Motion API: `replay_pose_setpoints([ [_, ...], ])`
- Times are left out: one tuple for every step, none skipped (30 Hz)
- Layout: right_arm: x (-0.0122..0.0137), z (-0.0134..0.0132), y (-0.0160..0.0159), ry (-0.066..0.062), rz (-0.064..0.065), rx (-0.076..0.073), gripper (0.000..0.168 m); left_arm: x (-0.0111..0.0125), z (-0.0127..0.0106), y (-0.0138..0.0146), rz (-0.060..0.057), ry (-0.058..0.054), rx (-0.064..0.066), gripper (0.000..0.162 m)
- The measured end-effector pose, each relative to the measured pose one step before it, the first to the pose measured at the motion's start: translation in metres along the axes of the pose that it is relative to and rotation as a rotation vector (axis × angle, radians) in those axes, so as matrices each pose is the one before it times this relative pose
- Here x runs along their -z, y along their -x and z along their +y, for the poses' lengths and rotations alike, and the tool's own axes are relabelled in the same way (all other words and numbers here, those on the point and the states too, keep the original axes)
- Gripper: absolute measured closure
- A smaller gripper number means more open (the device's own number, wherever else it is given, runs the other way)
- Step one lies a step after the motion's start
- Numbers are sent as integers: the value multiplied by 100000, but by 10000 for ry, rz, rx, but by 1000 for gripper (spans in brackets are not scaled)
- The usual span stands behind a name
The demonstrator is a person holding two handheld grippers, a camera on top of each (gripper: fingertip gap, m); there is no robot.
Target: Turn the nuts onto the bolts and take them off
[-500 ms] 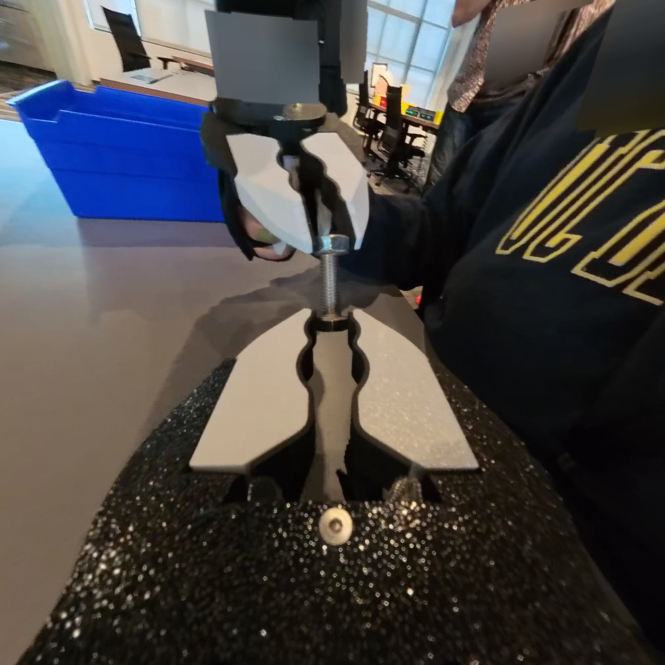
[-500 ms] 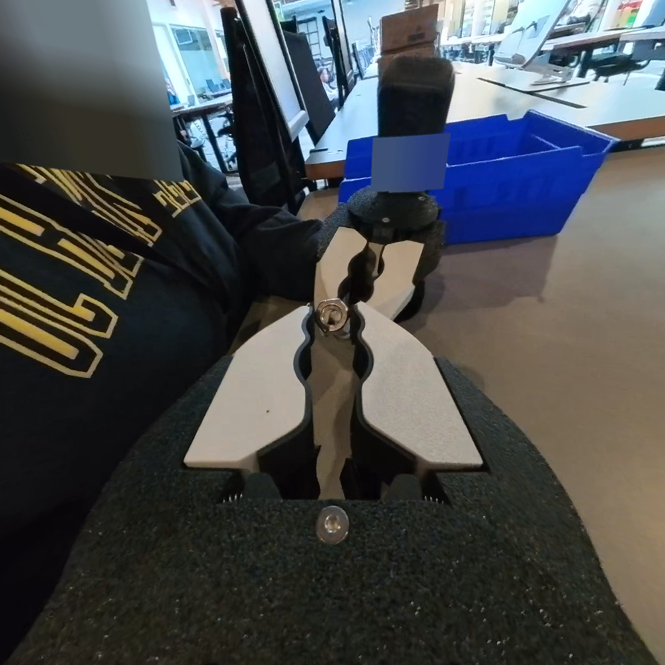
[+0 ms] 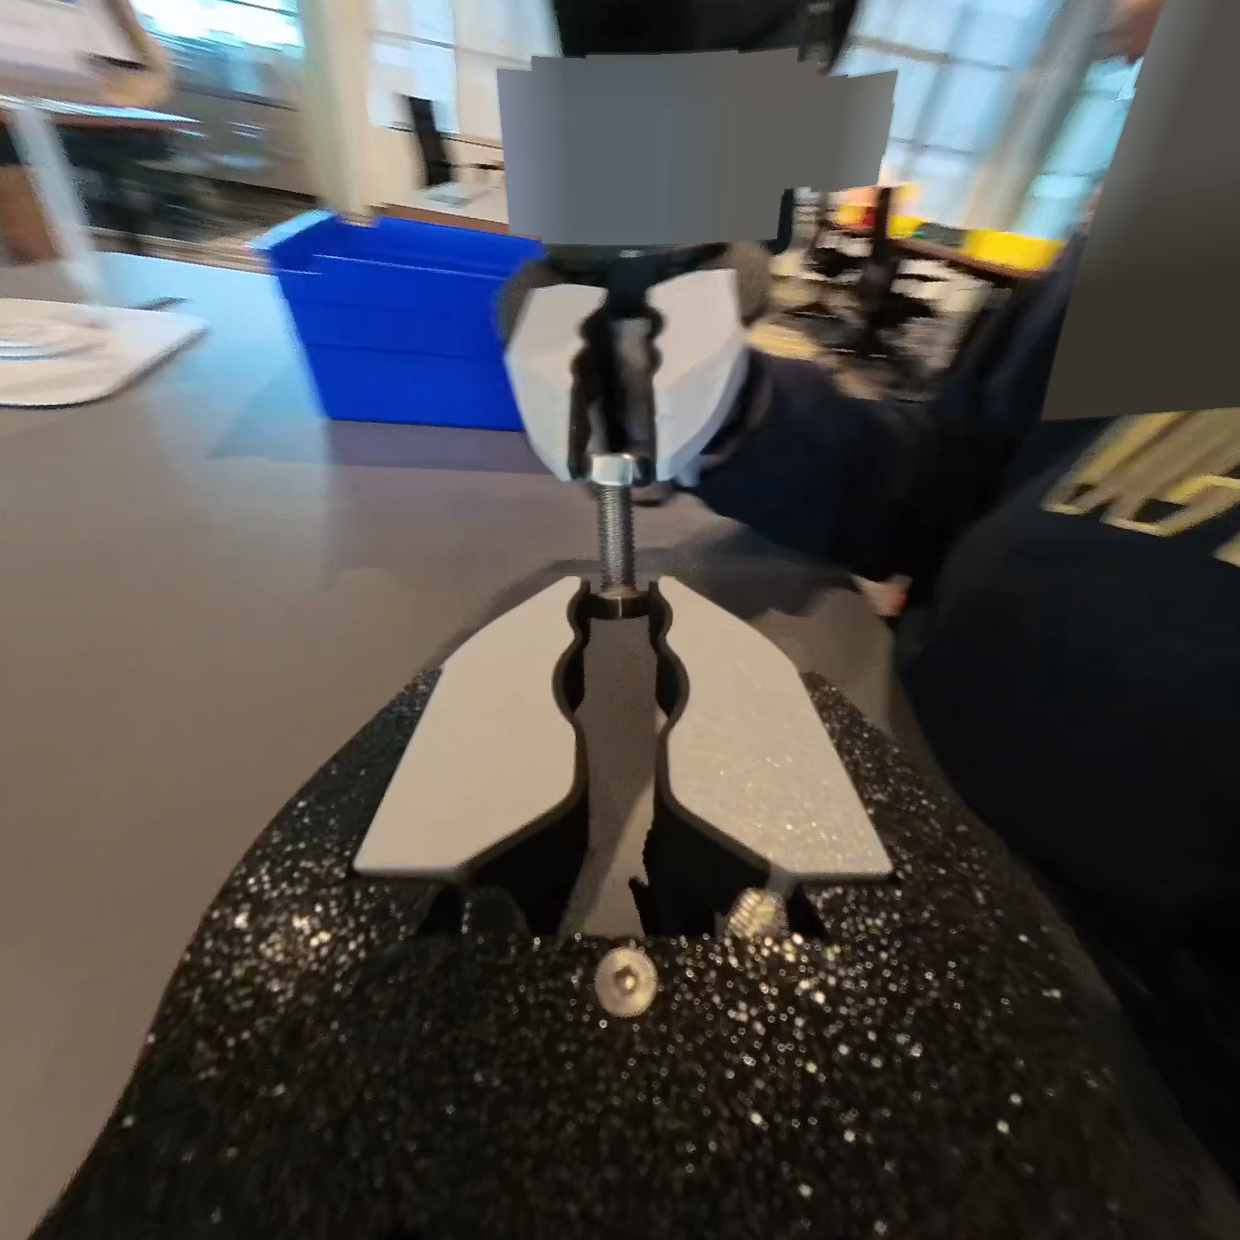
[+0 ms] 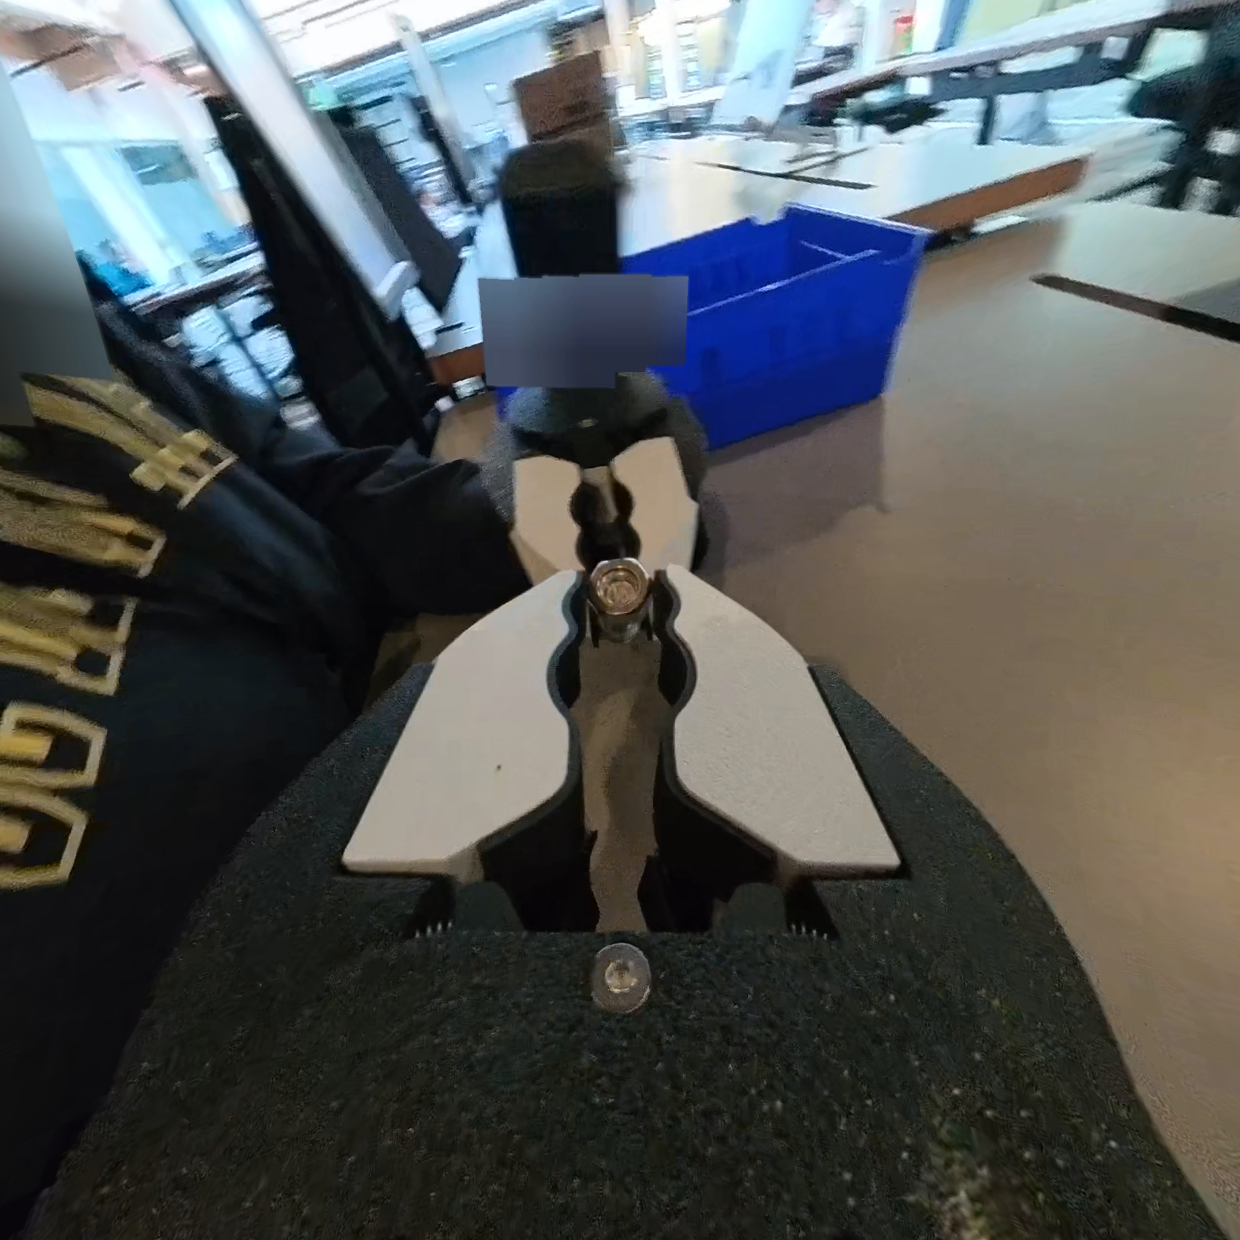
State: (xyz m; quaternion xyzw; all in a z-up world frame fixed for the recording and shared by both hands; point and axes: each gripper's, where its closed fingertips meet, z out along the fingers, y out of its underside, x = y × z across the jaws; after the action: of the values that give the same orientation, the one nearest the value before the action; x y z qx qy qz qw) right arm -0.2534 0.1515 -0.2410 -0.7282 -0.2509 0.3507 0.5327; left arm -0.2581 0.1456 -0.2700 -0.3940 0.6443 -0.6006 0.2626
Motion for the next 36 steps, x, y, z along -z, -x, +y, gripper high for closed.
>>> replay_pose_setpoints([
  [-351,-150,-420,-68,615,-415,149,29,-13,530,-492,7,-45,146],
  [-54,-99,-568,-141,667,-578,149,18,-36,571,-536,-3,-57,146],
  [-59,-86,-743,-191,758,-698,149,18,4,580,-555,23,-45,146],
  [-48,15,-504,-215,589,-617,149,-24,62,403,-412,70,-54,146],
  [-47,8,-276,-258,399,-405,149,-36,8,231,-328,23,-88,146],
  [16,-49,-82,-281,253,-141,149,-70,7,50,-213,26,-114,146],
  [123,-47,-77,-205,205,-37,149,-72,3,-18,-125,21,-105,146],
  [13,-61,20,-142,93,58,149,-76,-17,-73,-8,-7,-42,146],
  [162,-47,-3,-74,48,103,149,-38,-29,-91,90,-34,44,146],
  [99,7,14,11,-18,140,149,14,-35,-58,115,-61,81,146],
  [44,5,89,40,-100,142,149,15,-32,-68,129,-55,88,146],
  [53,26,35,42,-110,81,149,14,-13,-54,92,-41,51,146],
  [29,44,-16,44,-91,4,149,-8,7,0,38,-7,7,146],
  [-37,64,62,30,-102,3,149,-18,45,-41,49,25,4,146],
  [38,70,16,34,-42,-14,149,-10,17,-8,21,8,-3,146],
  [17,30,34,13,-43,-38,149,4,-14,2,-8,-6,-38,146],
  [-20,36,121,-3,-51,-41,149,-17,11,-26,4,9,-49,146],
  [46,12,36,17,-31,-10,149,-18,16,-20,22,7,-13,146],
  [22,17,48,22,-33,21,149,-6,8,-15,28,-7,16,146],
  [-6,-11,129,1,-90,16,147,-21,-10,-51,65,-11,21,146],
  [10,-7,54,8,-59,9,147,-3,-23,-70,73,-25,18,146],
  [10,-5,53,0,-46,21,147,-8,-16,-4,23,-18,21,146],
  [-2,-73,145,-15,-101,48,144,-5,-4,-17,40,-7,27,146],
  [26,-20,91,12,-65,78,143,3,-14,-76,90,-16,26,146],
  [57,-96,153,-14,-82,180,139,14,-36,-30,61,-27,33,146],
  [112,-218,121,-26,-167,327,134,24,-43,-82,114,-32,48,146],
  [203,-201,233,14,-211,374,133,21,-21,-124,151,-18,63,146],
  [768,-259,208,96,-316,471,133,21,18,-68,112,7,69,146],
  [389,-95,204,163,-181,512,133,-4,26,-53,96,25,56,146],
  [321,110,-212,308,64,544,133,5,47,81,-26,28,24,146],
  [253,488,-380,479,125,532,134,17,103,215,-126,74,17,146],
  [121,673,-470,503,189,357,135,7,107,194,-101,81,26,146],
  [25,700,-457,406,179,168,137,6,70,153,-84,40,47,146],
  [-60,848,-244,429,67,43,137,28,-5,151,-102,-4,32,146],
  [-11,906,-554,449,332,43,139,25,35,119,-89,18,4,146],
  [66,694,-854,172,615,145,141,7,49,124,-105,39,-16,146],
])
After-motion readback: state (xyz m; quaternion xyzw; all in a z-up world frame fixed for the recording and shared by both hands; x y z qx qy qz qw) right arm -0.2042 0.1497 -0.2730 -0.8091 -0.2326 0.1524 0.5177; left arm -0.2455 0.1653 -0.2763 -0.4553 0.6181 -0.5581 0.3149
